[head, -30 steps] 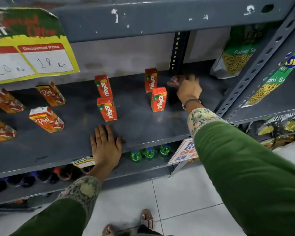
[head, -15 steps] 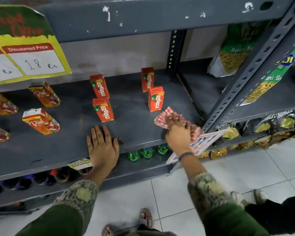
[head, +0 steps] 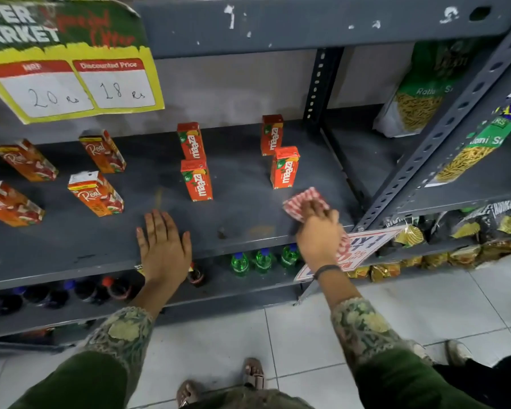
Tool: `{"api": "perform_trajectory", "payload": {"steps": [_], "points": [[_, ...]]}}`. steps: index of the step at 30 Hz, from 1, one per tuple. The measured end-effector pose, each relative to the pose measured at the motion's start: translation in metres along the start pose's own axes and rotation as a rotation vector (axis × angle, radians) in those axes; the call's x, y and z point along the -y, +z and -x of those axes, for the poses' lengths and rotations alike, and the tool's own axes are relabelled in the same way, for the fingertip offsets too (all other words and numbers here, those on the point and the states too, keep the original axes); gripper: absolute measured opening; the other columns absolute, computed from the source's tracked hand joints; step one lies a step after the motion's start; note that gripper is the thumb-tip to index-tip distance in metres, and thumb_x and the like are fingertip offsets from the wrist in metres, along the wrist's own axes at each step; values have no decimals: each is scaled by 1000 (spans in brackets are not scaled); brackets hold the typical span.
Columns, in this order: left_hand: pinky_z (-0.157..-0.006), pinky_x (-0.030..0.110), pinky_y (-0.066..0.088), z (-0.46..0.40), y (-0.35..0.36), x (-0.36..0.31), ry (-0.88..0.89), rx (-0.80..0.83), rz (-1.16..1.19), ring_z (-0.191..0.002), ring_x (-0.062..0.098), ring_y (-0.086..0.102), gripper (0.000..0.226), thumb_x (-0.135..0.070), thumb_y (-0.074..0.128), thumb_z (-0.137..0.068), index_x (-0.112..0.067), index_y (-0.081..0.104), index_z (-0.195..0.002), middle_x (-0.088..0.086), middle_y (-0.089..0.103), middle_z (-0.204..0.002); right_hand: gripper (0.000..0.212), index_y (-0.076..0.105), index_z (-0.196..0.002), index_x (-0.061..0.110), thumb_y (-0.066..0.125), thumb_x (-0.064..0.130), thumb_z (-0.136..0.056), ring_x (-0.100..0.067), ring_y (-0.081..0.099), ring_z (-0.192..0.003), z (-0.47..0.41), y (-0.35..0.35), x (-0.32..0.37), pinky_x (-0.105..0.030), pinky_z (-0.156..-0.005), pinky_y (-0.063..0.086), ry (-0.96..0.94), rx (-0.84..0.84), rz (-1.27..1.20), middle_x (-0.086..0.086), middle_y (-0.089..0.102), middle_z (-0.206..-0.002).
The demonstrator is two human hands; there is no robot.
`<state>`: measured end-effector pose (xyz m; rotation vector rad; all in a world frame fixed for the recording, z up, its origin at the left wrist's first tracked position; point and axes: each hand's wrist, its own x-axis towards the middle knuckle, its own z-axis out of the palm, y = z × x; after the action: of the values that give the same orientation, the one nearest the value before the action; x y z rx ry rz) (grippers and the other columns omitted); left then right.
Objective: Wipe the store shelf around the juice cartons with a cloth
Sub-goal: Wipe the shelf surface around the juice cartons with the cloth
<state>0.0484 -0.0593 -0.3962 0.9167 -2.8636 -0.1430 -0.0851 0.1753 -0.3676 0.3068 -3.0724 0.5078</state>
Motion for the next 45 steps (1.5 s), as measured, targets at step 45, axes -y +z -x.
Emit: {"api": "perform_trajectory", "payload": {"steps": [45], "points": [[-112,53,20,-3,11,20,52,28,-33,-136,39,29,66,-36,17,-88,5,33,-137,28,36,-144,56,27,-140,-2,41,-3,-85,-32,22,-142,-64,48,119,-38,-119,21,-231,139,-27,-22,25,-153]]}}
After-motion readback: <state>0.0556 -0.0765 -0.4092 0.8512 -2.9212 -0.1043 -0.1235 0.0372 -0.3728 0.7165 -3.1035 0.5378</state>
